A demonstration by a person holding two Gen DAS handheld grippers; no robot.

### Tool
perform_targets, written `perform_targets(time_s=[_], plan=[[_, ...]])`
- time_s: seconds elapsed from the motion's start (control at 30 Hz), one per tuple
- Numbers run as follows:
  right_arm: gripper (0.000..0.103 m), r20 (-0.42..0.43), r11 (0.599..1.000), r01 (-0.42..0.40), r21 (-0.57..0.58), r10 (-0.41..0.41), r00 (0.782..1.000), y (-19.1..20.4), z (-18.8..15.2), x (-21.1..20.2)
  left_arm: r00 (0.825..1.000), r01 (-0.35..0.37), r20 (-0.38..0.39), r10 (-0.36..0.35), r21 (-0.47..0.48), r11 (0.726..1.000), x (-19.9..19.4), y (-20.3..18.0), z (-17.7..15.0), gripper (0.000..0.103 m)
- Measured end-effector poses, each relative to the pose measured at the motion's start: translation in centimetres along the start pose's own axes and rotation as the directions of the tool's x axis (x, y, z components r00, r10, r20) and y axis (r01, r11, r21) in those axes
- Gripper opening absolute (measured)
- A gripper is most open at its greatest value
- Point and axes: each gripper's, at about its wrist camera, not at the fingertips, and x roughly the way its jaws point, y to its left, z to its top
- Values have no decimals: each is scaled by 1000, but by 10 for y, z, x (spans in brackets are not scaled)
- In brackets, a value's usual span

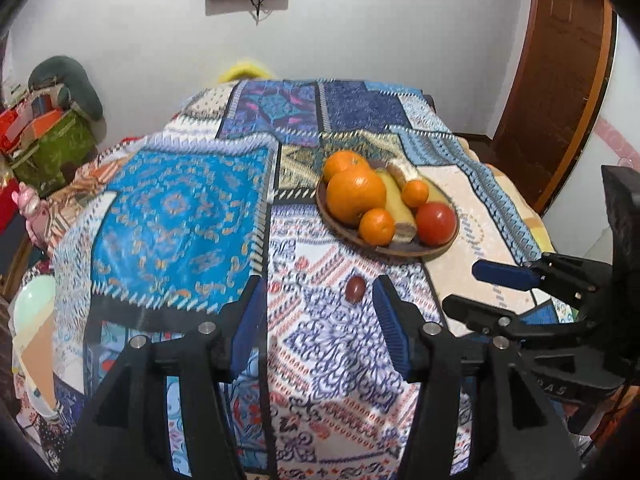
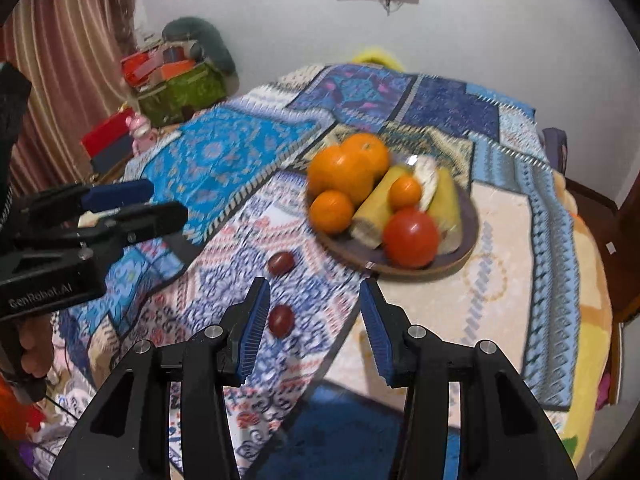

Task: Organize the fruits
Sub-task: 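Grasp a dark red date with the right tool while the left tool grasps another date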

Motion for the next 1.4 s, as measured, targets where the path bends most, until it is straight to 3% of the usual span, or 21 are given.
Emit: perform_targets(time_s=[0.3,0.47,0.5,0.57,0.63,1.1,1.33,1.4], plan=[[43,-106,999,-33,-22,30,994,23,-15,39,996,18,-85,-20,-27,999,27,16,-26,55],[43,-141,999,-34,-16,31,990,24,-20,59,995,9,-101,-7,14,1000,39,10,-31,55],[38,-144,999,-36,-14,34,989,23,-21,61,995,12,-104,-10,21,1000,40,9,-31,55],[25,-141,999,-40,-20,36,989,21,-23,61,993,27,-117,-23,29,999,46,6,-31,55],[19,-137,999,-51,-14,49,989,18,-22,59,989,48,-140,-43,29,998,53,3,-28,55],[19,-54,998,-3,67,7,999,-33,-20,24,980,60,-193,-46,66,996,103,-27,-12,55],[19,-47,996,23,90,-18,999,-49,-23,22,980,59,-192,-42,82,995,116,-35,-9,31],[19,-45,995,23,99,-19,999,-52,-25,21,980,65,-191,-48,85,994,117,-35,-8,19]])
